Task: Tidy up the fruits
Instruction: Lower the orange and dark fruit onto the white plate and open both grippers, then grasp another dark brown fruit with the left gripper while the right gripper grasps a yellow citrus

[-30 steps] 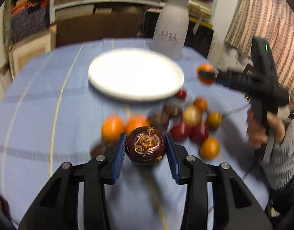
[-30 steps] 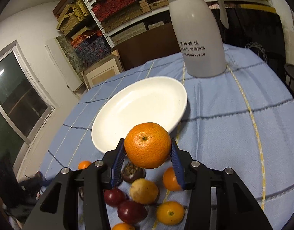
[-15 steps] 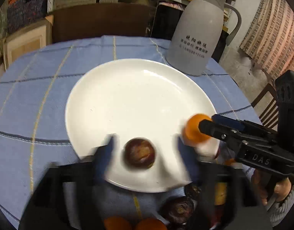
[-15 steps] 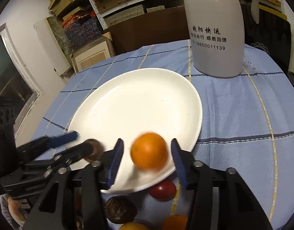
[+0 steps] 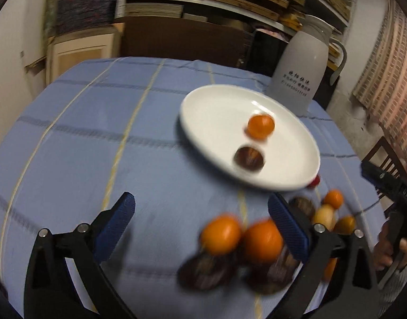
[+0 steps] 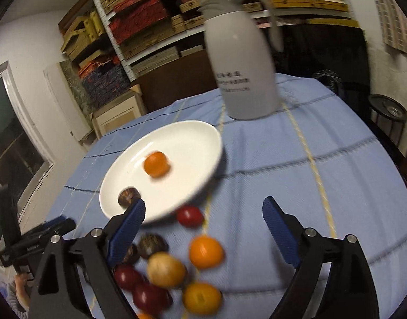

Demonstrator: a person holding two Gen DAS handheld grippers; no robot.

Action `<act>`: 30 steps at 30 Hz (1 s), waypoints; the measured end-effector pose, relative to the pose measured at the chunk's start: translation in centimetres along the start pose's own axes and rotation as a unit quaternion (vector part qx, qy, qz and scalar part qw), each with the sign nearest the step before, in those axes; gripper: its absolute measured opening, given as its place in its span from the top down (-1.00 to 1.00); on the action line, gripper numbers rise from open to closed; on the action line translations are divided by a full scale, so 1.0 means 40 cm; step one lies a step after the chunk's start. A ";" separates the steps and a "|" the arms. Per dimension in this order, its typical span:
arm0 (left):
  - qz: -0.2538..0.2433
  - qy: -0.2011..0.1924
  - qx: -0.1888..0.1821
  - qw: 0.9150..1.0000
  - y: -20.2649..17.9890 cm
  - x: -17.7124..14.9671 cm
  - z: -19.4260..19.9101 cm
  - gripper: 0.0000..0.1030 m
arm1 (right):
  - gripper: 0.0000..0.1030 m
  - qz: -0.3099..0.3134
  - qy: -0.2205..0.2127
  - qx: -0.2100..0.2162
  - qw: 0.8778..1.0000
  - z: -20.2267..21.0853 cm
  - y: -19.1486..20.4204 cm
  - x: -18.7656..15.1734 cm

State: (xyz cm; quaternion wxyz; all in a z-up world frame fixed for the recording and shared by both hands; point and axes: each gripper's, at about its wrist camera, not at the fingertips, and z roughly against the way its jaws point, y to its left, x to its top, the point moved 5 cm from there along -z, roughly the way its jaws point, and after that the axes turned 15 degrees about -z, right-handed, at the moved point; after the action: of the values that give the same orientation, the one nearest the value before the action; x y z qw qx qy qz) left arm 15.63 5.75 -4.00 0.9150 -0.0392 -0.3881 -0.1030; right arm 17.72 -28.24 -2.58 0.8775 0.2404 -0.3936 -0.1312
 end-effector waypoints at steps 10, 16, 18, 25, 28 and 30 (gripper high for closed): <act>0.002 0.043 0.019 0.999 0.000 -0.123 0.029 -0.91 | -0.89 -0.067 -0.006 0.016 0.998 0.101 -0.104 -0.085; -0.035 0.087 0.051 0.994 -0.020 -0.142 -0.012 -0.91 | -0.90 -0.054 -0.019 0.008 0.998 0.120 -0.106 -0.099; -0.038 0.085 0.061 0.994 -0.015 -0.140 -0.007 -0.91 | -0.90 -0.052 -0.014 0.006 0.999 0.117 -0.106 -0.103; -0.037 0.067 0.089 0.993 0.008 -0.126 0.017 -0.91 | -0.90 -0.037 -0.013 0.002 0.999 0.117 -0.093 -0.111; -0.052 0.065 0.078 0.993 -0.010 -0.123 0.014 -0.91 | -0.90 -0.020 -0.014 -0.004 1.000 0.115 -0.081 -0.116; -0.062 0.058 0.071 0.994 -0.022 -0.119 0.016 -0.91 | -0.90 -0.008 -0.015 -0.008 1.000 0.115 -0.073 -0.121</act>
State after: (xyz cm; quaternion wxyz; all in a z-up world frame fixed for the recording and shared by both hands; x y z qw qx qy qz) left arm 11.77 5.74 -7.00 0.9284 0.0566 -0.3421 -0.1337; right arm 10.96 -30.15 -4.52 0.8722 0.2347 -0.4039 -0.1451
